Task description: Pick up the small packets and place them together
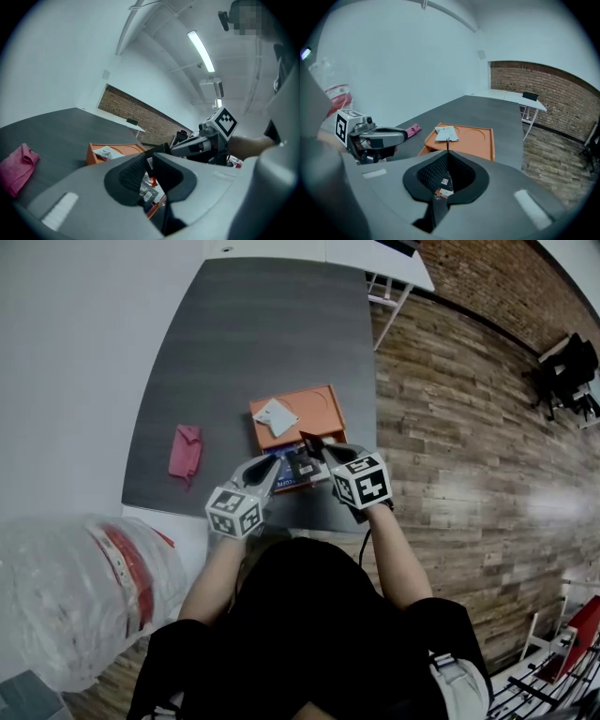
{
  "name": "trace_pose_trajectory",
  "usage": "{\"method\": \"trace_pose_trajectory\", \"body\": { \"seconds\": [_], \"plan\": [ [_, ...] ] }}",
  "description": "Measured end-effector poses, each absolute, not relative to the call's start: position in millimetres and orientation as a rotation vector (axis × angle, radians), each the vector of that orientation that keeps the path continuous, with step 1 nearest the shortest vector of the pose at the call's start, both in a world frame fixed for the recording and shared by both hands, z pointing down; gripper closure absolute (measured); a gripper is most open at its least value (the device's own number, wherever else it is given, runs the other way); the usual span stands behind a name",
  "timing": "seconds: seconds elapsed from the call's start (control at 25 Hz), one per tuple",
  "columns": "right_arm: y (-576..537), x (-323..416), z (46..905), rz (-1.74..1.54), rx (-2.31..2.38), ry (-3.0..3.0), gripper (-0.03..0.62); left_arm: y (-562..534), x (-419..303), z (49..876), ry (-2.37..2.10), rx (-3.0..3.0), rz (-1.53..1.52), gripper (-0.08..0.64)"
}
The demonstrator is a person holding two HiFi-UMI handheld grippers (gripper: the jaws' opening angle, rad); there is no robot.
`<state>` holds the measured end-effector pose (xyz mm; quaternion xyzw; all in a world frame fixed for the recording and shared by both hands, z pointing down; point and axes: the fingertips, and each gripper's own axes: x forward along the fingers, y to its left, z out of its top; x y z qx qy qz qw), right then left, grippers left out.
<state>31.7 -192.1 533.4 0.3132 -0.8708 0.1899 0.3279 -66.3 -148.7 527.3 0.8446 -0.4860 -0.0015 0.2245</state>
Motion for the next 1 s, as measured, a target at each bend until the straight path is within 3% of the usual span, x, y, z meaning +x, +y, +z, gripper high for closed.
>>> {"method": "trace_pose_trajectory", "body": {
  "seconds": [1.0],
  "plan": [
    [-298.7,21.2,562.5,0.699,0.776,-2.246,0.588,-177.2,-96.4,538.6,-1.458,2.223,-0.003,0.515]
  ]
}}
